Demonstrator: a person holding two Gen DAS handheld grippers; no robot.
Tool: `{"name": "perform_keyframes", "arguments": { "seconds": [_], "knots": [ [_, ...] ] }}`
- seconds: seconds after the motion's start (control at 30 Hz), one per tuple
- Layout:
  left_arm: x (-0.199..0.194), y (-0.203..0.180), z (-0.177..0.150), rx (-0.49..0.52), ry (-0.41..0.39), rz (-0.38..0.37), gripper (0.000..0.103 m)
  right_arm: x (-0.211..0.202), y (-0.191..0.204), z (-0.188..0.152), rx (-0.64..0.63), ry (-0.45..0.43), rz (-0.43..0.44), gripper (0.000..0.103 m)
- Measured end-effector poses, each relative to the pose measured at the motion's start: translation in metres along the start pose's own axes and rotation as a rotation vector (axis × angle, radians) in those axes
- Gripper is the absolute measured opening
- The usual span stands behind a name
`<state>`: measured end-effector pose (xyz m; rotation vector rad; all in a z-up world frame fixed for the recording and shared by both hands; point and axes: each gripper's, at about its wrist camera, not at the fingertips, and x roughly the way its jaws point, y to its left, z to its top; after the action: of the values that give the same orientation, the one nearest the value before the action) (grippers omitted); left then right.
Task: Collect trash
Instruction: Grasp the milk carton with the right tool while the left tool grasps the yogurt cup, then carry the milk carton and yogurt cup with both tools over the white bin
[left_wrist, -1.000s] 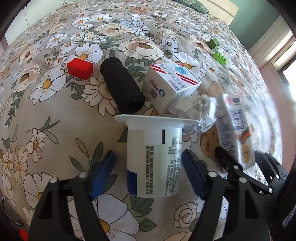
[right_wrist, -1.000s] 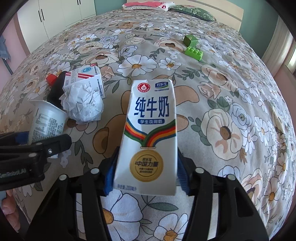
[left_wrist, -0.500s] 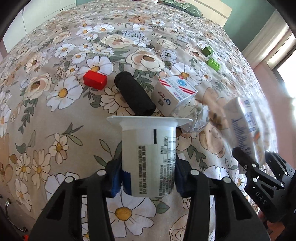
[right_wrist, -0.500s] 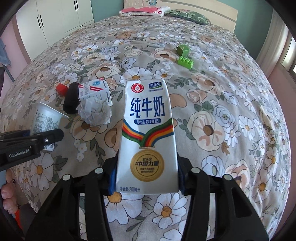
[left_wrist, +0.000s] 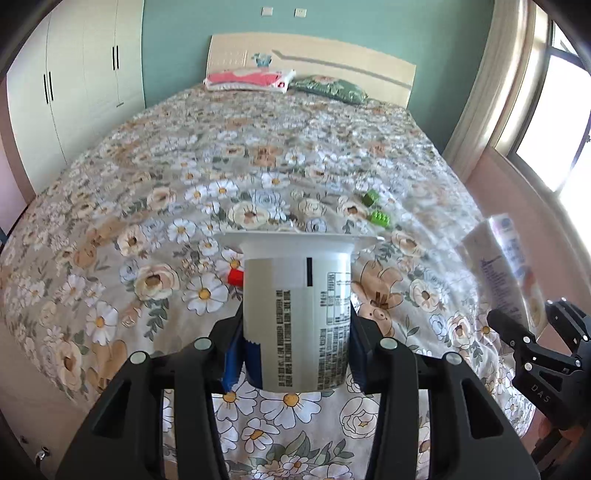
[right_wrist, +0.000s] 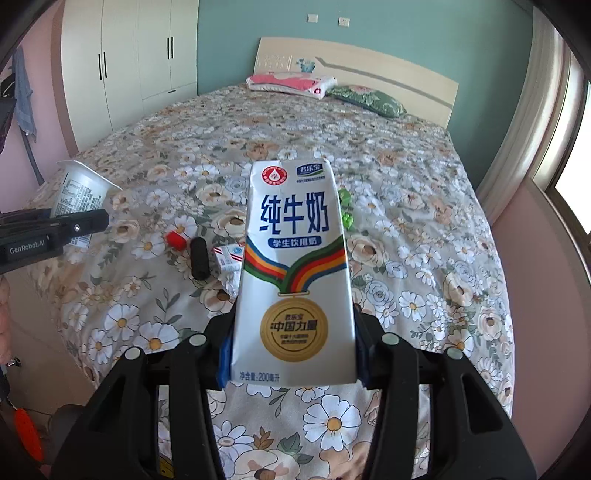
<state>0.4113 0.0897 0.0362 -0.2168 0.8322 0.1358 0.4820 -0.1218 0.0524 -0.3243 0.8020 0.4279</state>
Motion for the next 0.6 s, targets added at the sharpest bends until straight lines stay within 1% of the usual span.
{"name": "perform_keyframes", "arguments": {
  "seconds": [0.23, 0.43, 0.53, 0.6],
  "knots": [
    [-0.118, -0.002, 0.012, 0.069, -0.158, -0.016, 0.048, -0.116, 0.026, 0.015, -0.04, -0.123, 0.013, 0.05],
    [-0.195, -0.004, 0.003, 0.138, -0.212, -0.051, 0.048, -0.208, 0.047, 0.014, -0.058, -0.194, 0.035, 0.05],
    [-0.223, -0.002, -0.007, 0.168, -0.231, -0.057, 0.048, -0.25, 0.058, 0.006, -0.072, -0.219, 0.036, 0.05],
    [-0.244, 0.002, -0.013, 0.185, -0.239, -0.074, 0.048, -0.277, 0.064, 0.001, -0.082, -0.235, 0.028, 0.05]
  ]
}}
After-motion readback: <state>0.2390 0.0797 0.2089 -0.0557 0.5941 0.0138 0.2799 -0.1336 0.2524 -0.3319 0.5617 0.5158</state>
